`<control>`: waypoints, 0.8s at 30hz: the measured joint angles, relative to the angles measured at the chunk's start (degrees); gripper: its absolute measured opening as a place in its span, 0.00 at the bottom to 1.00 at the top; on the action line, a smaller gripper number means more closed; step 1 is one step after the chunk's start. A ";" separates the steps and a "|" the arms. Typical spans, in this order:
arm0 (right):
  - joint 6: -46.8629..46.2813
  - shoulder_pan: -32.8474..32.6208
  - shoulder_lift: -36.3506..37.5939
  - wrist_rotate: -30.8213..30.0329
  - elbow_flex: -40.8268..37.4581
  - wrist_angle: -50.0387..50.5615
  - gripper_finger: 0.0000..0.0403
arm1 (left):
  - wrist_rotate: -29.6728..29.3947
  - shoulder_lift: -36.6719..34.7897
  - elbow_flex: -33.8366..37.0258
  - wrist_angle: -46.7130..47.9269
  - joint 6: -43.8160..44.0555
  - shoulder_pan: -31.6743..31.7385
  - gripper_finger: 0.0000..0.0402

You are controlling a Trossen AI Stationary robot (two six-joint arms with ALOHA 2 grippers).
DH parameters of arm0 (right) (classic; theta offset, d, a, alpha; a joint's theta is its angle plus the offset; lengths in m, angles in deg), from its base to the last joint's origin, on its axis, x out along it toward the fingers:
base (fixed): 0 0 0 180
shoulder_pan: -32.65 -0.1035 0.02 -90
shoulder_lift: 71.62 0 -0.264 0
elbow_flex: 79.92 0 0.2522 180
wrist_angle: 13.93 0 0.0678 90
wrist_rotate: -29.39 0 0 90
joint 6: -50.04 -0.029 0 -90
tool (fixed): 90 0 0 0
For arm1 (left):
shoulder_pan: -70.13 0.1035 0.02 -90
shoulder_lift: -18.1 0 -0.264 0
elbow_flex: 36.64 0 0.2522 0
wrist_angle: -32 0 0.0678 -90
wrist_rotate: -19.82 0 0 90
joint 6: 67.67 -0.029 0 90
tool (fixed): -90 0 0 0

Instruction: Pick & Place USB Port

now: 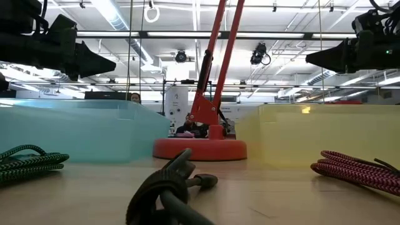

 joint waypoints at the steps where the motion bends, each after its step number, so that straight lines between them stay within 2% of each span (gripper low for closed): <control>1: 0.00 0.02 0.00 0.00 0.00 0.00 0.30 | -0.01 -0.01 0.01 0.00 -0.02 0.00 0.29; 21: 0.00 0.00 0.00 0.02 0.00 0.00 0.30 | 0.02 0.01 0.01 -0.49 0.03 -0.01 0.29; 24: 0.00 0.00 0.00 0.00 0.00 0.00 0.30 | 1.08 -0.02 -0.02 -0.69 4.21 0.01 0.29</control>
